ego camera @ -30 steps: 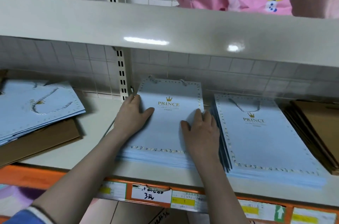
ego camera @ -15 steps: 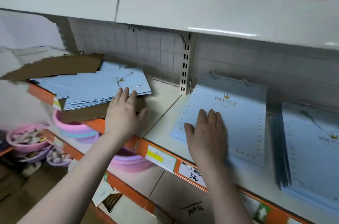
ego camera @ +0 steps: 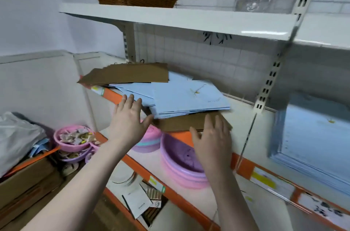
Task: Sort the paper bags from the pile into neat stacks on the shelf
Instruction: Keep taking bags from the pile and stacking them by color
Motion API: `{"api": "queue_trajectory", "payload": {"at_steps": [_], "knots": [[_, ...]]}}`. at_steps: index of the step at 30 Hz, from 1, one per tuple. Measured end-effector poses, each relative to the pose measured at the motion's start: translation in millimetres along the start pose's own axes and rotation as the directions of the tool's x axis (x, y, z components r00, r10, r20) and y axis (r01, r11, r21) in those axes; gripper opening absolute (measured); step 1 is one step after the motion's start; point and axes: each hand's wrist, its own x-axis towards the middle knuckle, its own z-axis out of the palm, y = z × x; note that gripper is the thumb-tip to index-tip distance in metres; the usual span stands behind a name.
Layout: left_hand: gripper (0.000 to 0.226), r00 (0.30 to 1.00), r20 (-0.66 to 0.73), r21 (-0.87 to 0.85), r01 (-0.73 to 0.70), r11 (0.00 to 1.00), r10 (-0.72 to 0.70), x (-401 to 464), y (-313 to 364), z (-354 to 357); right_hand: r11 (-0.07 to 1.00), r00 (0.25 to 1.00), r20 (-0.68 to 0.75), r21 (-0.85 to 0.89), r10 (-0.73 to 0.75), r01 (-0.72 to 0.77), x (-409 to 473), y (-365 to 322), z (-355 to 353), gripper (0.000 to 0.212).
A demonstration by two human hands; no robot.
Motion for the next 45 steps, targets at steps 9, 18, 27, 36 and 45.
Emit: {"api": "queue_trajectory", "payload": {"at_steps": [9, 18, 27, 36, 45], "knots": [[0.061, 0.999, 0.033, -0.061, -0.025, 0.998, 0.027, 38.6, -99.1, -16.5, 1.000, 1.000, 0.001, -0.003, 0.026, -0.026, 6.3, -88.7, 37.9, 0.056], [0.059, 0.999, 0.027, -0.093, -0.029, 0.995, 0.031, 97.3, -136.5, 17.5, 0.997, 0.994, 0.106, -0.079, 0.008, 0.000, 57.4, -111.5, 68.3, 0.059], [0.056, 0.999, 0.035, -0.083, 0.020, 0.996, -0.018, 190.9, -160.4, 45.1, 0.995, 0.991, 0.133, -0.097, 0.014, -0.001, 155.1, -144.0, 102.1, 0.061], [0.064, 0.987, 0.145, -0.021, 0.070, 0.997, -0.066, 259.6, -195.4, 70.2, 0.987, 0.973, 0.226, -0.161, 0.044, -0.007, 209.7, -176.4, 147.1, 0.056], [0.092, 0.919, 0.312, 0.091, 0.224, 0.970, -0.242, 308.2, -231.2, 86.3, 0.946, 0.939, 0.263, -0.293, 0.220, -0.140, 235.4, -192.9, 182.0, 0.072]]}}
